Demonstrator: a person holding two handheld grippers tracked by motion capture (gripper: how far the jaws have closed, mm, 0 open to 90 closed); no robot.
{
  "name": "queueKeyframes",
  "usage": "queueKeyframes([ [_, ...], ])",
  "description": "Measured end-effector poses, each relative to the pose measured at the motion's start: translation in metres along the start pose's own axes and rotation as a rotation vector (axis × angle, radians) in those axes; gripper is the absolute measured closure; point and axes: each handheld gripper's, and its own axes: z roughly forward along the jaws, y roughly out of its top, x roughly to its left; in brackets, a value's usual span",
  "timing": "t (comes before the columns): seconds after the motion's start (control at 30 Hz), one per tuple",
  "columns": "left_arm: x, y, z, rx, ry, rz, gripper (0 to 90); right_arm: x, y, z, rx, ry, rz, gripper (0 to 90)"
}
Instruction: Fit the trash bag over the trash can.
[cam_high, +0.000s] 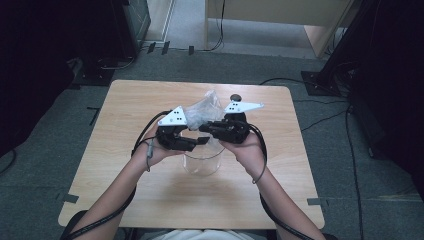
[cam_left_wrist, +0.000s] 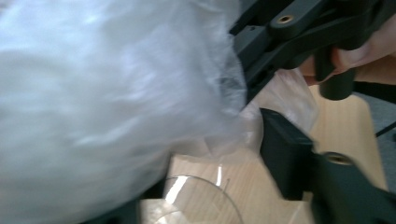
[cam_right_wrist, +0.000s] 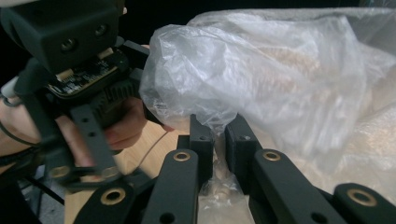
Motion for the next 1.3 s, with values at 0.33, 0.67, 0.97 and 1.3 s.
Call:
queueKeyframes([
  [0.33, 0.010, -0.004, -0.005, 0.069, -0.010, -0.086, 83.8, -0.002, 0.002, -0.004, 0.013, -0.003, -0.021, 57.0],
  [0.67, 0.015, -0.007, -0.008, 0.083, -0.010, -0.132, 83.8, -0.005, 0.012, -0.029, -0.080, -0.101, -0.112, 42.8],
  [0.97, 0.019, -0.007, -0.011, 0.062, 0.010, -0.157, 82.9, -0.026, -0.001, -0.040, -0.096, -0.157, -0.104, 40.7],
  [1.3, 0.018, -0.006, -0.010, 0.052, -0.017, -0.181, 82.1, -0.028, -0.021, -0.027, -0.042, -0.065, -0.144, 31.8],
])
